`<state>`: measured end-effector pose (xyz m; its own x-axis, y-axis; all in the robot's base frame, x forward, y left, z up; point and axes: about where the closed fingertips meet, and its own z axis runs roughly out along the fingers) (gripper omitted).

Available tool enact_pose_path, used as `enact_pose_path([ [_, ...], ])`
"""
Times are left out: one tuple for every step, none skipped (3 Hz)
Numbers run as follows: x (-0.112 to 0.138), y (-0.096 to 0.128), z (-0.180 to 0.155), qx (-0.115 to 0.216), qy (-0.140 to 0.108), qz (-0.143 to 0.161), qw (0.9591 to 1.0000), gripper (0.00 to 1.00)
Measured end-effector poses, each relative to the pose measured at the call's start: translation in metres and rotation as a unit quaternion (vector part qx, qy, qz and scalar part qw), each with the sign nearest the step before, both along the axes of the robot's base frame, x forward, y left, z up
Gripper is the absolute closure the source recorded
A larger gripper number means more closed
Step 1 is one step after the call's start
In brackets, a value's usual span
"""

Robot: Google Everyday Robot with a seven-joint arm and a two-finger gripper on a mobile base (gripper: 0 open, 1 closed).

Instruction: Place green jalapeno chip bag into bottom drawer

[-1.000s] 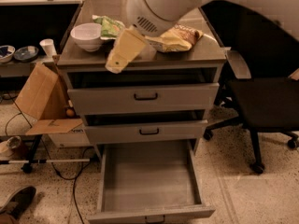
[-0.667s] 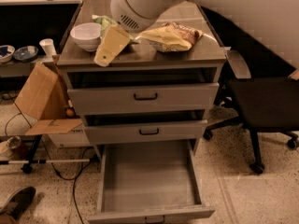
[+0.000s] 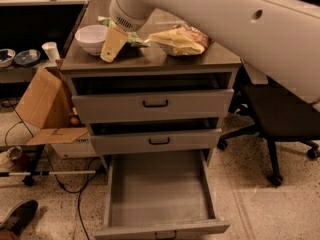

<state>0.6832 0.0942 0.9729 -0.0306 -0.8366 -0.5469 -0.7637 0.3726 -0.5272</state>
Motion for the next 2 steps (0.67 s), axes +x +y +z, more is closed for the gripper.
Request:
enact_pose_path([
  [-0.0003, -0.0001, 0.0, 0.0, 0.0, 0.0, 1.0, 0.0],
  [-0.0003, 0.0012, -0.0002, -0.016, -0.012, -0.013, 0.9997, 0.0],
])
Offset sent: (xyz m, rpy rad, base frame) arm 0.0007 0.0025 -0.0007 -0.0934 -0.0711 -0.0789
